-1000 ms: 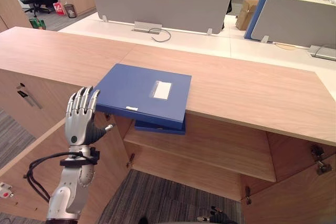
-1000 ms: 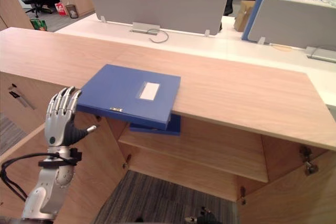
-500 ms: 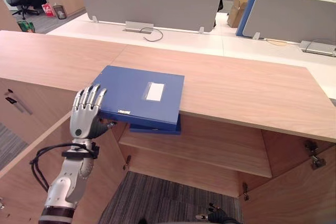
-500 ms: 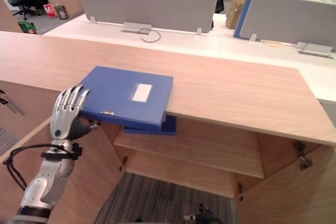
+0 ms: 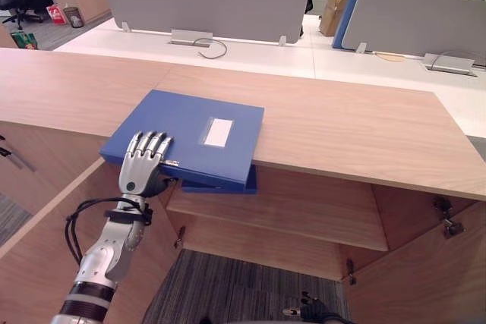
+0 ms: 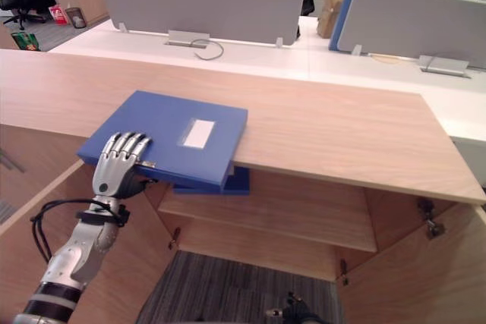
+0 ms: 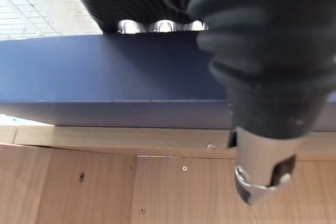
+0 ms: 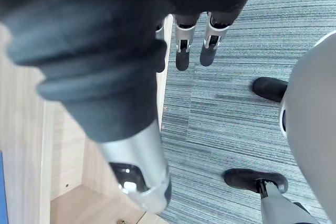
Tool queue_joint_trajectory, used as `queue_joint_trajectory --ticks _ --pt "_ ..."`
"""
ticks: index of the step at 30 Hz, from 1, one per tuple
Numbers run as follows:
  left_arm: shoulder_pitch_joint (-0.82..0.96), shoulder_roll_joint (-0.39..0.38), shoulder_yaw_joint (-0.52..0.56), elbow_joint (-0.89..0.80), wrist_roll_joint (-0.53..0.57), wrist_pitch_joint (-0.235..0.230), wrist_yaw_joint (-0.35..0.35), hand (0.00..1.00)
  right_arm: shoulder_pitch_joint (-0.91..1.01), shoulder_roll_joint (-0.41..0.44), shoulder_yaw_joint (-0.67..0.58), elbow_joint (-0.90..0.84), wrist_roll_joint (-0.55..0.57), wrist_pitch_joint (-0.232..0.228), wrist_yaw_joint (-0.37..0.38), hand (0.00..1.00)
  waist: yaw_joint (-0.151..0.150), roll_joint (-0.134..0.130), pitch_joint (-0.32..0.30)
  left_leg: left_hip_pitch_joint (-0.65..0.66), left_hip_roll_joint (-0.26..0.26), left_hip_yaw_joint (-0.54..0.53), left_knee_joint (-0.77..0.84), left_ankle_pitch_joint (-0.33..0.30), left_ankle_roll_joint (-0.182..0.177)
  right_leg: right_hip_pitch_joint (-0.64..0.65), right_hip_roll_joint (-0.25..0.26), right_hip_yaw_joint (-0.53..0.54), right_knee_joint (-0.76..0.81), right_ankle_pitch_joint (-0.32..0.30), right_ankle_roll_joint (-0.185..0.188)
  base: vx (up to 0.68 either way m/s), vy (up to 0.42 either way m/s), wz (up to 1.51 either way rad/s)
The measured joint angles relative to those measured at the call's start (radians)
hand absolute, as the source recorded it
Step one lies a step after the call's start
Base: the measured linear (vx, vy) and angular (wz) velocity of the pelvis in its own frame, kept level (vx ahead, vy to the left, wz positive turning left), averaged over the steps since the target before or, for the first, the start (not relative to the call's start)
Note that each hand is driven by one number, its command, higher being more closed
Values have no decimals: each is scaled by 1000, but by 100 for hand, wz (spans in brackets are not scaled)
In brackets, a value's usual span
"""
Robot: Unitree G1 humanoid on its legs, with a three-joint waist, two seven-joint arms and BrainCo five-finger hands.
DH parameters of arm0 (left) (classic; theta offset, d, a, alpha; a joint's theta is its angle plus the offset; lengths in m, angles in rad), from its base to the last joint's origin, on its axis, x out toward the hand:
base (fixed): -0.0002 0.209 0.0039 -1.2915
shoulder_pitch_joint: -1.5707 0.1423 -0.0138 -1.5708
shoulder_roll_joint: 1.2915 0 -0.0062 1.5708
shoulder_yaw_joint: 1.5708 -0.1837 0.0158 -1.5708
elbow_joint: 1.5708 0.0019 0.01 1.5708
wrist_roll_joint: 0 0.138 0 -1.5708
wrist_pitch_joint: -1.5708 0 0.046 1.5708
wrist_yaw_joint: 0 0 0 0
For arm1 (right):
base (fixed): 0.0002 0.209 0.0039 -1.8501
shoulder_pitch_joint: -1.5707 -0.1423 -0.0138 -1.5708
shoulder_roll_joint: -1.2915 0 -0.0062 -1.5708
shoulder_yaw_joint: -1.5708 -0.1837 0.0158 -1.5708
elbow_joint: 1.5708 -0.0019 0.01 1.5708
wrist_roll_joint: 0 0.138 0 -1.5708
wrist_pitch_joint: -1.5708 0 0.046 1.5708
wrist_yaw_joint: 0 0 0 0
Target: Walk over to the cabinet, pick up the folder, carry it to the office cabinet, place the folder inside the office cabinet, then close the office cabinet door
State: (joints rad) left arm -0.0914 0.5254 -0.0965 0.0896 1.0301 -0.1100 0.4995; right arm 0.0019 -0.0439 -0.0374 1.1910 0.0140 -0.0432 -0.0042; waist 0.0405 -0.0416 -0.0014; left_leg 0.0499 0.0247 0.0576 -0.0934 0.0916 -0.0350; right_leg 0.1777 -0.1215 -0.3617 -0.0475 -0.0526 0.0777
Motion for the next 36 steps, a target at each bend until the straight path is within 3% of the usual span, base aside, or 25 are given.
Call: queue_joint_trajectory --ticks 14,17,19,21,23,24,26,28,31,33,36 --pt "-74 6 -44 7 27 4 20 100 -6 -6 0 0 0 0 0 0 -28 9 -4 21 -2 13 0 -5 -1 18 -1 13 -16 10 3 -12 8 -2" --pt "-15 -56 -41 -121 15 6 1 100 -3 -6 -1 1 0 0 -1 0 -27 10 -4 20 -4 11 0 -7 1 18 -3 12 -16 10 3 0 0 0" --pt "57 -134 -50 -244 -76 -14 -26 100 2 -6 -4 1 1 1 -7 0 -24 10 -3 19 -7 10 0 -8 3 18 -6 11 -18 10 3 0 0 0" --pt "118 -218 -76 -350 -258 -78 -76 100 13 -6 -14 1 4 2 -10 0 -18 12 -3 19 -9 9 0 -9 4 18 -8 9 -19 10 3 0 0 0" --pt "139 -258 -77 -397 -598 -160 -175 100 24 -8 -29 1 5 3 -9 0 -18 20 -2 19 -8 9 0 -9 4 19 -6 9 -18 10 3 -15 4 0" --pt "140 -265 -77 -396 -705 -177 -202 100 27 -9 -41 1 8 5 -9 0 -18 23 -3 20 -8 9 0 -8 4 19 -6 9 -18 10 3 -38 7 -1" --pt "183 -305 -55 -394 -1116 -203 -292 100 33 -12 -68 0 62 5 -9 0 -26 33 -4 21 -5 9 -1 -8 4 19 -4 9 -16 10 3 -38 7 -2" --pt "229 -344 -26 -394 -1315 -203 -331 100 36 -11 -96 0 132 4 -12 0 -27 33 0 21 -2 9 -1 -8 4 19 -1 9 -16 10 3 -19 2 0" --pt "305 -381 29 -394 -1529 -203 -353 100 57 -7 -106 -28 283 -18 -30 0 -27 29 9 21 1 14 0 -8 4 19 1 13 -15 10 3 0 0 -2" --pt "345 -416 61 -396 -1597 -204 -359 100 99 11 -137 -106 337 -33 -43 0 -20 29 8 22 8 32 0 -8 3 14 0 25 -12 11 3 -3 6 -14" --pt "435 -465 98 -450 -1687 -203 -376 100 210 68 -137 -422 369 -63 -88 0 -29 27 9 23 17 78 4 -10 2 -19 0 72 12 13 0 -37 31 -37"
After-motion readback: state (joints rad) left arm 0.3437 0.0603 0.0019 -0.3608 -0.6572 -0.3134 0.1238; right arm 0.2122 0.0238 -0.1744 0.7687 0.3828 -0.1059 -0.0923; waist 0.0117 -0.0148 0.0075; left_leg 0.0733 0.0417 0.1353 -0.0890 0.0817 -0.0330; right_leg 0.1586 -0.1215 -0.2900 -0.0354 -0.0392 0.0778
